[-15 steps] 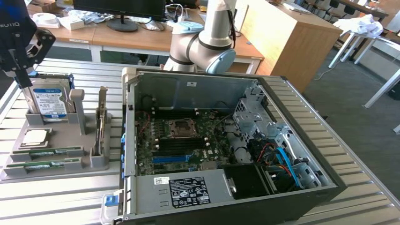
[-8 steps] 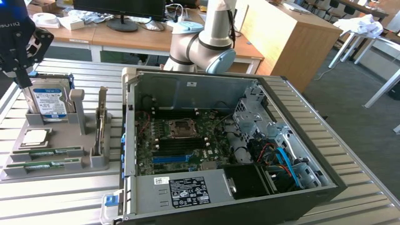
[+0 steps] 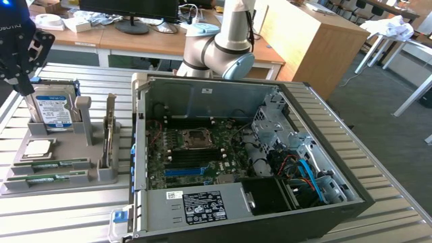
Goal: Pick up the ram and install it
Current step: 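Pick up the ram and move it above insertion slot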
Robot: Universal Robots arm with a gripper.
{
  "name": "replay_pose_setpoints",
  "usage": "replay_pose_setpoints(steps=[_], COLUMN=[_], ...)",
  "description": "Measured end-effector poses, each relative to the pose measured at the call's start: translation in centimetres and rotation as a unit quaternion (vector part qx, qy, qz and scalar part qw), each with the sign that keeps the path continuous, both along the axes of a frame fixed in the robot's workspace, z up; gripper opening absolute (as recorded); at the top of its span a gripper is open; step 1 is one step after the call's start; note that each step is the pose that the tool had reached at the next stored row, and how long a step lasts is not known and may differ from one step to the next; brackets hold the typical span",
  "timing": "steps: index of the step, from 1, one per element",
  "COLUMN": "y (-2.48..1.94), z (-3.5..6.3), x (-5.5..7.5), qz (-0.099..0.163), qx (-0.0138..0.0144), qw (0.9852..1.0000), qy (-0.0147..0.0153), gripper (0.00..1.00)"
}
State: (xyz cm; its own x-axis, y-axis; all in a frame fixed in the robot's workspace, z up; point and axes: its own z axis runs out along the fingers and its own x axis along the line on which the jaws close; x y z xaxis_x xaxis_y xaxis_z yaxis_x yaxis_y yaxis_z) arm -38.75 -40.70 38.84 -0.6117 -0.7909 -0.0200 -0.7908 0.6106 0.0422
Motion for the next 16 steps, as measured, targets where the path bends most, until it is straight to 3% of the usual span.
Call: replay_pose_setpoints(steps=[4,8,12,16], y=[0.00,0.00,0.00,0.00], z=[-0.03,-0.06,-0.09,-0.12], x=[0.00,0.00,0.00,0.00], qz=[0.035,0.072,0.108,0.144], qx=[-0.0005,-0.0004,-0.0004,-0.0004], qw=[0.9994,0.9974,0.9942,0.9896], qy=[0.0001,0.0000,0.0000,0.0000], gripper=[0.10,0.10,0.10,0.10])
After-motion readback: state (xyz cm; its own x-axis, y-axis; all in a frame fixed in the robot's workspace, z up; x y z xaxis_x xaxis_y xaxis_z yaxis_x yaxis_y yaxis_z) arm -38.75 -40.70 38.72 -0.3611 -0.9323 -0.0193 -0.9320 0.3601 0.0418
